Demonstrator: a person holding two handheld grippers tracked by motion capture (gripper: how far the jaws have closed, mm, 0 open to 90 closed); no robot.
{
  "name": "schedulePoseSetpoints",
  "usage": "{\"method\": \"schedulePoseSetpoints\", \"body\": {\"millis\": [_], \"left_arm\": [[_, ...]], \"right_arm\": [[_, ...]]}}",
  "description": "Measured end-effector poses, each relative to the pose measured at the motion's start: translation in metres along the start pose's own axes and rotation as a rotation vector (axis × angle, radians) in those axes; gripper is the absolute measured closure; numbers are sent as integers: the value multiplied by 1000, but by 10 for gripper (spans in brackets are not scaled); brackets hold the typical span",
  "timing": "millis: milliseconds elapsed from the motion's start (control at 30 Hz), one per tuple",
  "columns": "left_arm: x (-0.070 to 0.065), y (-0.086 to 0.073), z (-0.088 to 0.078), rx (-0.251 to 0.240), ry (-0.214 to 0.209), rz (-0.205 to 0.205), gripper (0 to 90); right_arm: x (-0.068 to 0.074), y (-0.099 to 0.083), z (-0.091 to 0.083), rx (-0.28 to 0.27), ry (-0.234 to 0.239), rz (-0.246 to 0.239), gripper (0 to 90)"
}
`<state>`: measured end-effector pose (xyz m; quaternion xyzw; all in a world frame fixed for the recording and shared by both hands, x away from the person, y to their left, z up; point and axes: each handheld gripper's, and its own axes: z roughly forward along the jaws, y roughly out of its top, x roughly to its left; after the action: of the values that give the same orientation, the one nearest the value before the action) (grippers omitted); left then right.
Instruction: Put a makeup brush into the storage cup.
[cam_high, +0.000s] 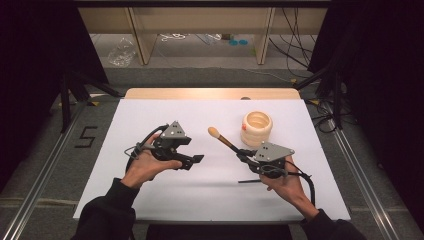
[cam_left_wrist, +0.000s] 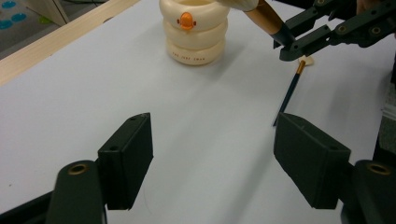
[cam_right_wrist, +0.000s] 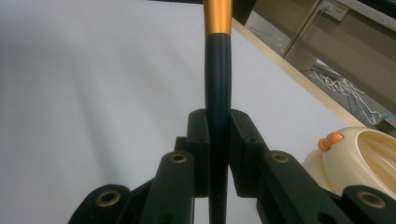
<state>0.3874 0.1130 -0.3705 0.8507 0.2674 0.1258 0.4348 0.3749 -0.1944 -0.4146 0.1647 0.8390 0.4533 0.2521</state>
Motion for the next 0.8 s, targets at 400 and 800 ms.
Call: {"method": "schedulePoseSetpoints", "body": {"millis": [400, 800], "left_arm": [[-13, -13, 17, -163, -23, -51, 284], [-23, -13, 23, -252, -91, -74, 327]], "right_arm": [[7, 4, 1, -52, 33, 23, 802], [19, 7, 6, -76, 83, 42, 802]]}}
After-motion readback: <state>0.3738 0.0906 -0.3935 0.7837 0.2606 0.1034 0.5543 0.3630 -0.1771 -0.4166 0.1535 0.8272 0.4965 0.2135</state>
